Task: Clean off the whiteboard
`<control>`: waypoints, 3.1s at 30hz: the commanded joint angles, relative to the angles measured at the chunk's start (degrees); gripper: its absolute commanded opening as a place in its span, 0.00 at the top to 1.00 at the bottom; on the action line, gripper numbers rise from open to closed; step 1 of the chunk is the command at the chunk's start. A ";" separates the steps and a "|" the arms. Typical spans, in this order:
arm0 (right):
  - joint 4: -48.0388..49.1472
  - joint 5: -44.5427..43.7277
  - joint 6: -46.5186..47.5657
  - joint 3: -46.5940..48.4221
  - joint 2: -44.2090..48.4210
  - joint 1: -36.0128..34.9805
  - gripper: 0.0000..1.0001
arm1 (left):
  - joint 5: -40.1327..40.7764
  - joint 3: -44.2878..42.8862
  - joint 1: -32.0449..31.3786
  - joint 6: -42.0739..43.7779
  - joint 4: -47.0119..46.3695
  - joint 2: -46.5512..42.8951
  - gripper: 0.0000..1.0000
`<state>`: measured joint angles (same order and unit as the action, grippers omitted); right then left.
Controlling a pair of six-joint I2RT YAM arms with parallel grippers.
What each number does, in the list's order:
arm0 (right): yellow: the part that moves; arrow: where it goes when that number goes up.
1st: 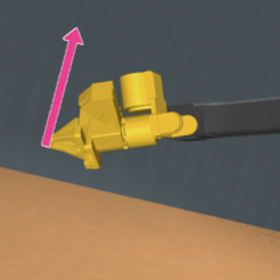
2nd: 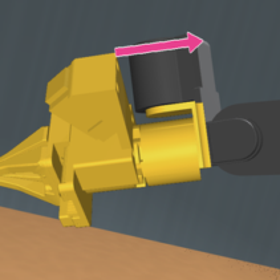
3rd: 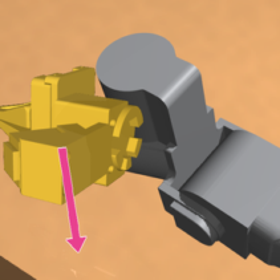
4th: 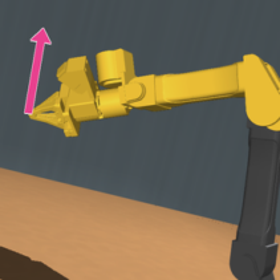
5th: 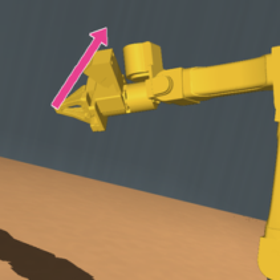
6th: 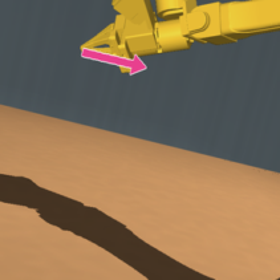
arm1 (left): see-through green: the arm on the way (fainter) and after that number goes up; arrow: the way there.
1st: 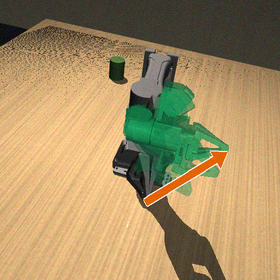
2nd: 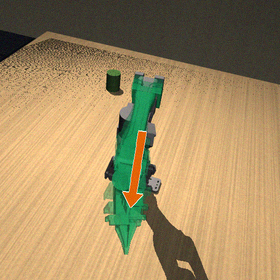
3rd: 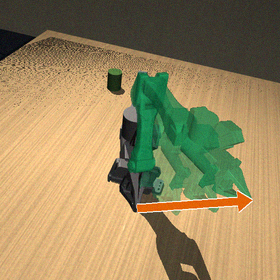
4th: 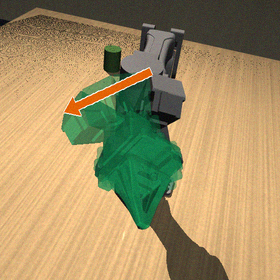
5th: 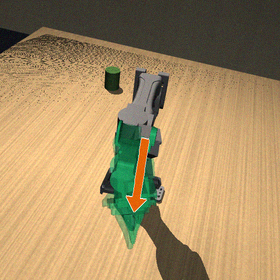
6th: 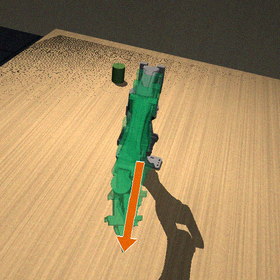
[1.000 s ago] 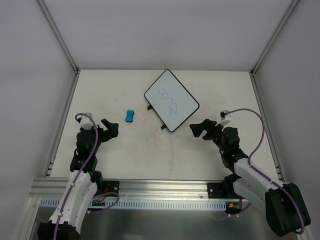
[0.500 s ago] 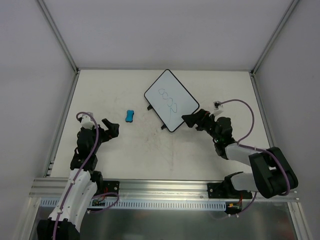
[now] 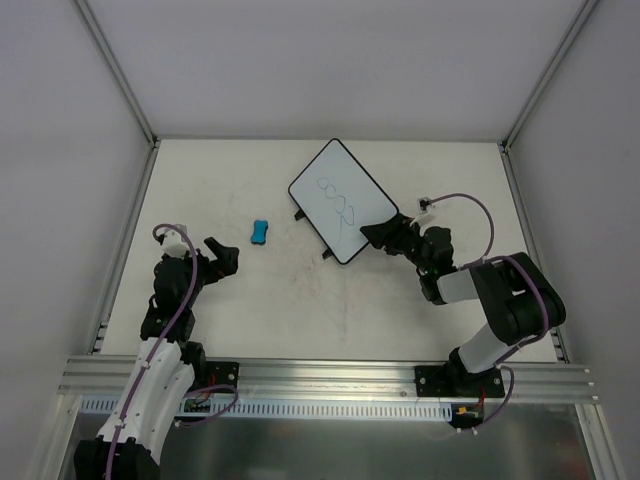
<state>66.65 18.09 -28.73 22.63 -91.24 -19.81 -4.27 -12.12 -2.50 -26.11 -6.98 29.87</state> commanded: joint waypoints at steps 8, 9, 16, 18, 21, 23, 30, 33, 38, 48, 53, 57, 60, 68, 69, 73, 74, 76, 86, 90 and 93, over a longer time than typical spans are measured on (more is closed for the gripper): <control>10.51 2.22 -2.20 2.42 -3.76 1.62 0.62 | -5.40 -4.74 0.48 1.59 -4.88 7.73 0.01; 11.65 2.30 -2.47 2.42 -4.29 1.71 0.63 | -5.66 -5.28 0.48 1.41 -4.79 10.36 0.01; 12.71 2.83 -2.73 2.42 -5.61 1.88 0.67 | -3.03 -11.08 0.48 -1.31 -0.23 19.96 0.01; 12.89 2.83 -2.73 2.50 -5.79 1.88 0.69 | -3.02 -12.05 0.48 -1.40 -0.22 21.71 0.01; 13.06 3.01 -2.65 2.59 -6.32 1.88 0.72 | -3.20 -13.37 0.48 -1.93 -0.14 23.12 0.01; 13.06 3.10 -2.82 2.77 -6.40 1.88 0.78 | -3.20 -14.33 0.48 -2.80 -0.05 23.92 0.01; 13.06 3.45 -3.00 3.03 -6.85 2.15 0.84 | -6.18 -20.83 0.39 -2.90 2.32 32.78 0.01; 13.24 3.88 -3.35 3.47 -7.19 2.32 0.89 | -7.24 -24.08 0.22 -2.11 3.64 36.74 0.01; 13.77 5.29 -3.88 4.26 -8.51 2.32 1.00 | -7.42 -29.52 -0.75 1.05 6.09 42.46 0.01; 14.29 6.52 -5.02 5.14 -9.74 2.67 1.00 | -1.80 -41.22 -6.63 11.15 14.98 56.96 0.13; 14.47 7.05 -5.55 5.32 -10.18 2.94 1.00 | 6.47 -46.75 -13.14 17.13 17.87 61.09 0.11; 14.82 7.22 -5.90 5.40 -10.45 3.03 1.00 | 7.34 -49.49 -13.40 18.46 19.55 64.78 0.15; 14.82 7.49 -5.98 5.40 -10.62 3.03 1.00 | 7.88 -51.51 -13.40 19.60 21.21 67.06 0.25; 15.88 8.28 -6.86 6.11 -12.03 3.03 1.00 | 6.56 -54.67 -13.32 21.62 23.33 71.20 0.35; 15.88 8.28 -6.78 6.11 -12.03 3.03 1.00 | 6.47 -54.85 -13.32 21.71 23.33 71.64 0.37; 15.79 8.19 -6.51 5.84 -11.59 3.11 1.00 | 5.86 -55.38 -13.32 21.80 23.51 72.17 0.40; 15.79 8.19 -6.51 5.84 -11.50 3.20 1.00 | 5.77 -55.73 -13.32 21.80 23.59 72.35 0.40; 15.79 8.19 -6.51 5.76 -11.50 3.11 1.00 | 5.59 -55.91 -13.32 21.80 23.68 73.05 0.40; 15.88 8.46 -6.60 5.84 -11.68 3.20 1.00 | 5.50 -57.31 -13.32 21.45 24.03 75.16 0.40; 15.88 8.46 -6.51 5.84 -11.59 3.29 1.00 | 5.59 -58.10 -13.40 21.10 24.30 76.48 0.47; 15.88 8.63 -6.60 5.93 -11.68 3.20 1.00 | 5.85 -58.37 -13.40 20.57 24.39 76.48 0.51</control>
<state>76.14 25.91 -35.55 27.11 -102.37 -16.67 1.96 -68.18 -16.05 -5.45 16.12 106.37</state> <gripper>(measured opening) 0.064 0.502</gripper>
